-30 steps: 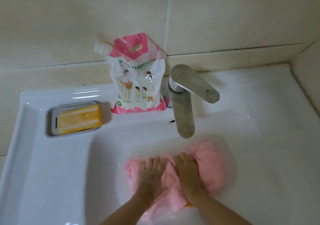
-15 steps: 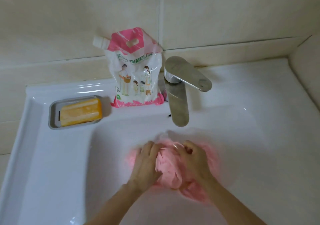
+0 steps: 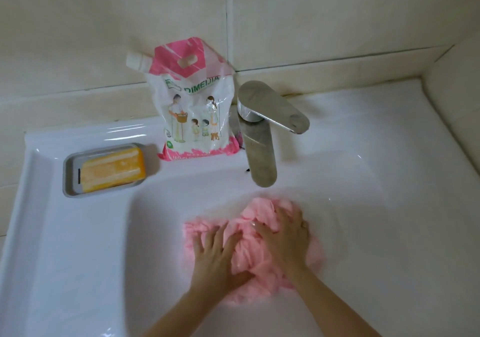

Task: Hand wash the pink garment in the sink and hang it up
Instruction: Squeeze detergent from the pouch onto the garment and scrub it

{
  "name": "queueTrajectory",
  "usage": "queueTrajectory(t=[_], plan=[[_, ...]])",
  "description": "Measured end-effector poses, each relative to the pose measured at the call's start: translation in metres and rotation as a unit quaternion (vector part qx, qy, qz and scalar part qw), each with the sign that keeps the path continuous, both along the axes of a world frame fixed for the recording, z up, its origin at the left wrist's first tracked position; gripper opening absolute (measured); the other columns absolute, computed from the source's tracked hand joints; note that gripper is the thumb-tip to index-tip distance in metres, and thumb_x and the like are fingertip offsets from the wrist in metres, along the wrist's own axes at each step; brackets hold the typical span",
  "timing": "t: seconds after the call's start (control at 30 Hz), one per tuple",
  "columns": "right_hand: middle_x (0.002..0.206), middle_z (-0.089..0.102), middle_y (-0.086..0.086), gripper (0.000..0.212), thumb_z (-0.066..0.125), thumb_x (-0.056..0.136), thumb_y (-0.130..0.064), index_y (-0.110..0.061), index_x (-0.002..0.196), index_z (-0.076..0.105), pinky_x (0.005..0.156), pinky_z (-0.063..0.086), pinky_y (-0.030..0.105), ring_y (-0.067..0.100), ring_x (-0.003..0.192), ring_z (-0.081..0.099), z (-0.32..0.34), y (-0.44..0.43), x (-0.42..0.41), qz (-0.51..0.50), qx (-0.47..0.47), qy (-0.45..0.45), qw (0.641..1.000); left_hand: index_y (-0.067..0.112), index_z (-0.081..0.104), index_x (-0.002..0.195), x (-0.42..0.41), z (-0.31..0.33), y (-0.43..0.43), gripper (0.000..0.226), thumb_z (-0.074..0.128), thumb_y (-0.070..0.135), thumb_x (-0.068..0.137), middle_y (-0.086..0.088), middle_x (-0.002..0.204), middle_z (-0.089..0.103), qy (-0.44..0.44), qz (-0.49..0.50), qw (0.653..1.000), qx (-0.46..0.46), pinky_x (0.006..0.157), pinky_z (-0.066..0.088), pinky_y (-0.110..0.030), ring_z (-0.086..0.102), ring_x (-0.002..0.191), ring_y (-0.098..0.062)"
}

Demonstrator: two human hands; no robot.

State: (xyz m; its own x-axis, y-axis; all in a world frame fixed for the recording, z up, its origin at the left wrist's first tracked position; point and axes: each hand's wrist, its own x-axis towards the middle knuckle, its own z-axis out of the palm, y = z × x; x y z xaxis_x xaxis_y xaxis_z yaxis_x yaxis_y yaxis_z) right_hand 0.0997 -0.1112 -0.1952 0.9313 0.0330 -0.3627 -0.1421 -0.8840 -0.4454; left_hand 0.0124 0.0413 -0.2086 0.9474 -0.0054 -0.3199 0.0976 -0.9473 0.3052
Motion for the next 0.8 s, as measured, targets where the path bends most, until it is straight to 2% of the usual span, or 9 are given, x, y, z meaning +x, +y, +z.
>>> queueTrajectory(t=[0.07, 0.13, 0.27, 0.33, 0.4, 0.47, 0.6, 0.67, 0.8], plan=[[0.123, 0.058, 0.009, 0.063, 0.045, 0.069, -0.061, -0.018, 0.112, 0.062, 0.086, 0.043, 0.036, 0.031, 0.103, 0.058, -0.001, 0.015, -0.009, 0.001, 0.066, -0.043, 0.997, 0.016, 0.062, 0.104, 0.004, 0.001, -0.006, 0.072, 0.049, 0.067, 0.055, -0.006, 0.100, 0.063, 0.000, 0.030, 0.999, -0.015, 0.075, 0.048, -0.049, 0.060, 0.087, -0.034], [0.109, 0.066, 0.007, 0.045, 0.050, 0.066, -0.047, -0.022, 0.100, 0.063, 0.076, 0.050, 0.033, 0.029, 0.089, 0.063, -0.001, 0.027, -0.031, 0.059, 0.083, -0.137, 0.985, 0.021, 0.063, 0.090, 0.006, -0.002, -0.008, 0.051, 0.040, 0.059, 0.063, -0.001, 0.090, 0.064, 0.026, 0.066, 0.996, -0.048, 0.085, 0.046, -0.048, 0.060, 0.091, -0.029], [0.103, 0.068, 0.000, 0.040, 0.047, 0.068, -0.050, -0.029, 0.094, 0.069, 0.084, 0.048, 0.033, 0.024, 0.091, 0.063, -0.013, 0.050, -0.059, 0.161, 0.004, -0.198, 0.967, 0.008, 0.050, 0.129, 0.002, -0.014, -0.008, 0.061, 0.058, 0.031, 0.073, -0.013, 0.131, 0.053, 0.075, 0.153, 0.983, -0.067, 0.108, 0.035, -0.040, 0.047, 0.124, -0.030], [0.096, 0.070, 0.001, 0.041, 0.048, 0.072, -0.047, -0.021, 0.092, 0.072, 0.087, 0.041, 0.034, 0.023, 0.090, 0.062, -0.028, 0.054, -0.042, 0.166, 0.010, -0.225, 0.960, 0.007, 0.066, 0.104, 0.008, -0.012, -0.008, 0.031, 0.061, 0.015, 0.074, -0.014, 0.107, 0.064, 0.064, 0.114, 0.991, -0.035, 0.101, 0.044, -0.044, 0.058, 0.106, -0.031], [0.086, 0.071, 0.003, 0.031, 0.055, 0.073, -0.038, -0.015, 0.085, 0.073, 0.081, 0.042, 0.033, 0.023, 0.080, 0.066, -0.038, 0.054, -0.018, 0.147, 0.023, -0.233, 0.961, 0.014, 0.068, 0.083, 0.013, -0.008, -0.007, 0.034, 0.080, 0.027, 0.053, -0.002, 0.083, 0.066, 0.013, 0.100, 0.993, -0.059, 0.079, 0.056, -0.044, 0.065, 0.081, -0.026], [0.078, 0.069, 0.002, 0.020, 0.069, 0.071, -0.032, -0.015, 0.082, 0.070, 0.069, 0.048, 0.031, 0.022, 0.070, 0.066, -0.035, 0.050, 0.005, 0.104, 0.019, -0.179, 0.978, 0.017, 0.063, 0.095, 0.010, -0.015, -0.002, 0.065, 0.081, 0.053, 0.044, 0.002, 0.089, 0.064, 0.007, 0.053, 0.996, -0.066, 0.069, 0.055, -0.038, 0.062, 0.079, -0.022], [0.095, 0.061, -0.004, 0.063, 0.051, 0.071, -0.070, -0.017, 0.104, 0.055, 0.074, 0.050, 0.033, 0.018, 0.084, 0.059, -0.016, 0.041, 0.021, -0.025, 0.129, -0.048, 0.990, 0.028, 0.055, 0.107, -0.002, -0.022, 0.017, 0.067, 0.048, 0.078, 0.063, 0.000, 0.101, 0.061, -0.065, -0.050, 0.997, 0.011, 0.075, 0.044, -0.039, 0.051, 0.088, -0.026], [0.104, 0.056, -0.014, 0.091, 0.042, 0.057, -0.091, -0.026, 0.122, 0.045, 0.076, 0.050, 0.028, 0.012, 0.089, 0.060, -0.007, 0.032, 0.009, -0.032, 0.159, -0.012, 0.987, 0.030, 0.052, 0.107, -0.002, -0.024, 0.021, 0.068, 0.056, 0.076, 0.057, 0.000, 0.100, 0.059, -0.078, -0.023, 0.997, 0.010, 0.073, 0.038, -0.039, 0.044, 0.088, -0.025], [0.098, 0.063, -0.014, 0.077, 0.013, 0.075, -0.086, -0.034, 0.112, 0.055, 0.074, 0.046, 0.018, 0.005, 0.079, 0.060, -0.008, 0.038, -0.039, 0.107, 0.032, -0.072, 0.991, 0.020, 0.061, 0.091, 0.004, -0.034, 0.011, 0.041, 0.075, 0.033, 0.055, 0.001, 0.090, 0.056, -0.156, 0.021, 0.987, -0.015, 0.071, 0.041, -0.036, 0.041, 0.085, -0.021]])
